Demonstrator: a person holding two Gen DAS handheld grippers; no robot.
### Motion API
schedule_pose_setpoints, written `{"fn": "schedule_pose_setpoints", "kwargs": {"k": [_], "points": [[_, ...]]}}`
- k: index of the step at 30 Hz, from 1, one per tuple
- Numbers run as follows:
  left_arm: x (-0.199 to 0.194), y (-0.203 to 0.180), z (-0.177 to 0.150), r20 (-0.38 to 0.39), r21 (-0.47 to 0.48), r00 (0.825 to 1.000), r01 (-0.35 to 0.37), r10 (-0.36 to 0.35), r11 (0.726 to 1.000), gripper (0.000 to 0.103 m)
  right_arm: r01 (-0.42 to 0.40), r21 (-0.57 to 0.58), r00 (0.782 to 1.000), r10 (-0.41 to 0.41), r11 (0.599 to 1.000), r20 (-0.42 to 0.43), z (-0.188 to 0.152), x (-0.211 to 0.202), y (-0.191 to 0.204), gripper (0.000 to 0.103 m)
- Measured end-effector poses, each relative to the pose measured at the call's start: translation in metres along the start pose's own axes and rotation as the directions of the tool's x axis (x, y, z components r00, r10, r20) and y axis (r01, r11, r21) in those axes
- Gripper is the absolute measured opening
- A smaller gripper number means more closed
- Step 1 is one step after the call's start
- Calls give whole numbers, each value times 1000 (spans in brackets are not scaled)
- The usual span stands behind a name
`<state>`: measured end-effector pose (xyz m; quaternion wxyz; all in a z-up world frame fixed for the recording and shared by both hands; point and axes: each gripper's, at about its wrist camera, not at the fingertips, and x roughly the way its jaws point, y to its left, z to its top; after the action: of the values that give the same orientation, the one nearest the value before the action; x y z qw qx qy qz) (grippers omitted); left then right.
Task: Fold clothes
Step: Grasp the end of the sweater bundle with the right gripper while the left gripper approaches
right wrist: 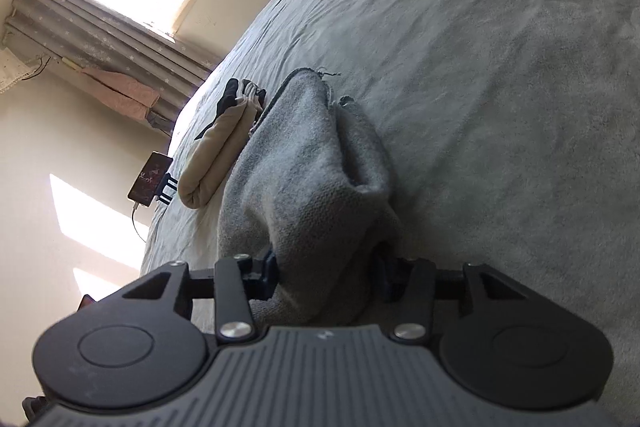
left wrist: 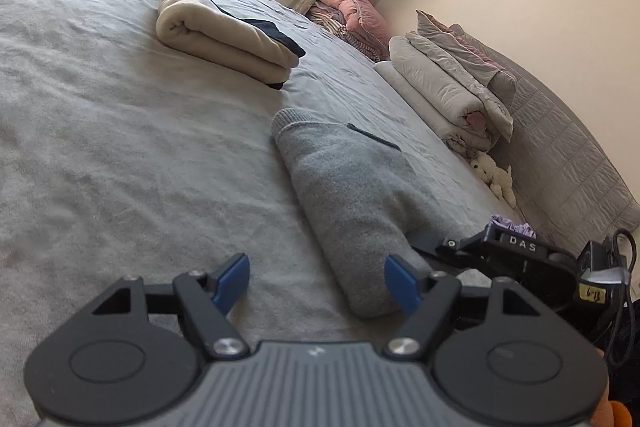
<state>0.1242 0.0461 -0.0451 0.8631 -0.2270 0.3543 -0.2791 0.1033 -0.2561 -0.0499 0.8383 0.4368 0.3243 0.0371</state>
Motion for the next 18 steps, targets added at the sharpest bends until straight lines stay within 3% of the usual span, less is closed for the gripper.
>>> {"fn": "schedule_pose_setpoints", "kwargs": {"k": [7, 10, 18], "points": [[-8, 5, 1, -1, -63, 1000, 24, -24, 998, 76, -108, 80, 987, 117, 991, -113, 18, -28, -6, 35], [-13, 4, 0, -8, -68, 1000, 17, -17, 998, 76, -122, 56, 978, 130, 991, -166, 19, -45, -5, 35], [-29, -5, -3, -36, -82, 999, 31, -34, 996, 76, -185, -21, 925, 167, 983, -340, 16, -104, -14, 35]]}}
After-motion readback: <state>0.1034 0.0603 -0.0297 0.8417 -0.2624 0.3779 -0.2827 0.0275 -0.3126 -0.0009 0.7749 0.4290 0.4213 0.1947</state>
